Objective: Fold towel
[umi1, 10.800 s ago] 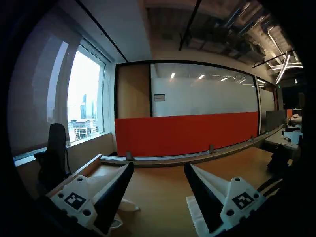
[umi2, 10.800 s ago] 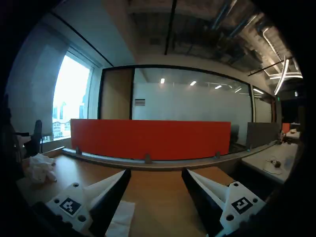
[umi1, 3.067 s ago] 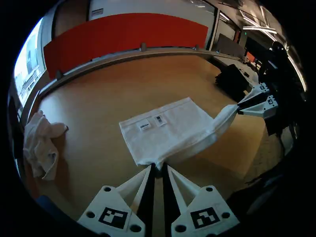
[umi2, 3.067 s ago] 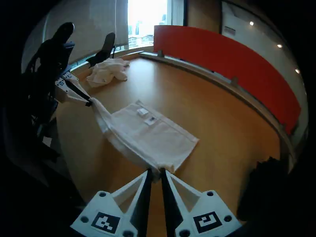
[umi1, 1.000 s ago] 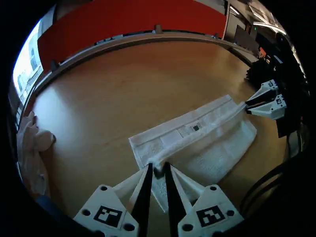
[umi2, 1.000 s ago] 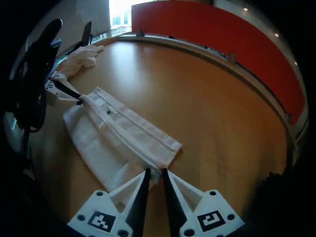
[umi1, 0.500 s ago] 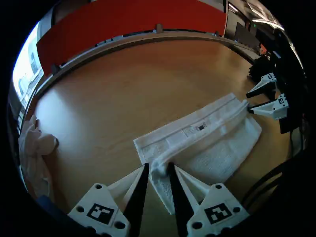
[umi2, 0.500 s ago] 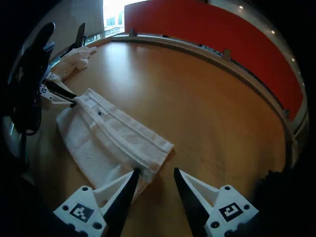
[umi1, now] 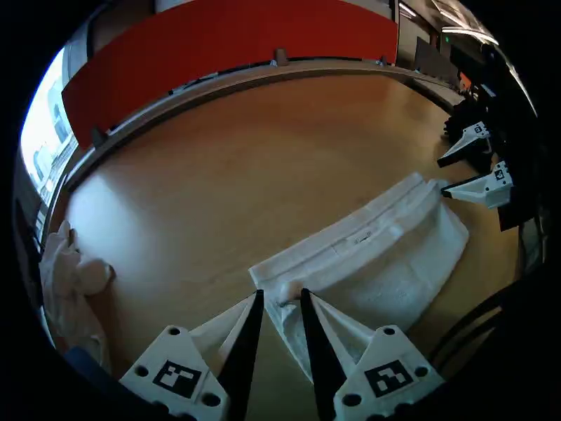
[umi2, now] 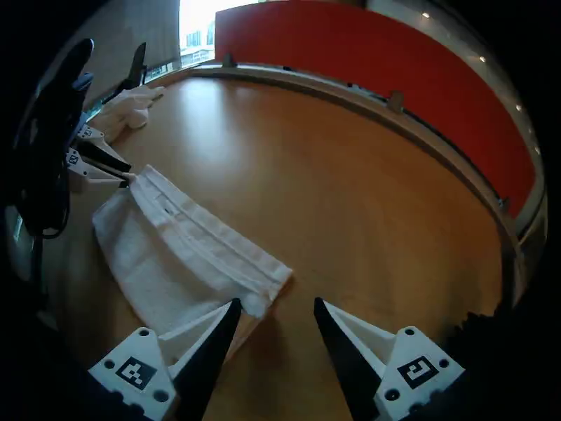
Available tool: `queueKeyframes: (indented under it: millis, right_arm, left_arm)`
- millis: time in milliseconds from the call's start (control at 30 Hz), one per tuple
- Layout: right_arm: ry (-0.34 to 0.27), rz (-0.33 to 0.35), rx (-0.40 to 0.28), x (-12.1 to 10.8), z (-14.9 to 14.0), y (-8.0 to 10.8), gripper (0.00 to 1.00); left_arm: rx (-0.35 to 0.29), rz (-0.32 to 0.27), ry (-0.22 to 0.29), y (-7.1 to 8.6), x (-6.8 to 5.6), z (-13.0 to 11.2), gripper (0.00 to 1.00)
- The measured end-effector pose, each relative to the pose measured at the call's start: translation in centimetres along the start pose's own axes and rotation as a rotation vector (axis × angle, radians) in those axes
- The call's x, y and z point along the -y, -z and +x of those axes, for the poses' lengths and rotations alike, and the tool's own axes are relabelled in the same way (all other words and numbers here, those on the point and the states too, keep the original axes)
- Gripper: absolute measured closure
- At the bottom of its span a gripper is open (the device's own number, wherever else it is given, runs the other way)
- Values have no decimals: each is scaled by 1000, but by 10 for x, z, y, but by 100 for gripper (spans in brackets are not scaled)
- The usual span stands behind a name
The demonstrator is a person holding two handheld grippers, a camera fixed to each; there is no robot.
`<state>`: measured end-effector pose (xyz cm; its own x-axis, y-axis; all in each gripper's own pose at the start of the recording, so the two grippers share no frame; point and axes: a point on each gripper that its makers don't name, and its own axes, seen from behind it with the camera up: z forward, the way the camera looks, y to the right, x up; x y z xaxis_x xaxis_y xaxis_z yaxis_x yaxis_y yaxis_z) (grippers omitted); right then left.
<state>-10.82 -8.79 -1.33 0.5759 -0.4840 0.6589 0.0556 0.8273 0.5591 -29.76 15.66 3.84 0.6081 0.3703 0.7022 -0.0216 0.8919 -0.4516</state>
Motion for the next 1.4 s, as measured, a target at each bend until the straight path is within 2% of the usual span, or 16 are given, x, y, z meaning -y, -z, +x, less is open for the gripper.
queueKeyframes:
  millis: [267,400,467,533,600,700,767,867,1100,1400]
  right_arm:
    - [-11,-28,-19,-10,8,2,19]
    - [-16,-37,-25,-12,10,4,19]
    - [-19,-40,-28,-12,10,5,19]
    - [-22,-42,-30,-12,10,6,17]
    - [-25,-43,-32,-11,9,8,16]
    - [-33,-44,-36,-8,8,11,15]
    - [-38,-42,-39,-5,7,14,8]
    - [-44,-37,-40,0,4,19,3]
    - [-39,-34,-34,14,-7,30,3]
    - [-54,-26,-41,32,-19,43,3]
  left_arm:
    - [-7,18,-8,4,9,5,62]
    - [-5,15,9,8,10,4,62]
    - [-6,13,22,9,11,3,59]
    - [-9,9,35,11,10,2,46]
    - [-11,4,48,13,10,1,41]
    - [-11,-3,64,16,9,0,28]
    - [-10,-8,74,19,8,-2,17]
    - [-8,-15,88,22,7,-5,3]
    - [-13,-9,107,30,6,-13,3]
    - [-16,-6,133,50,-1,-30,3]
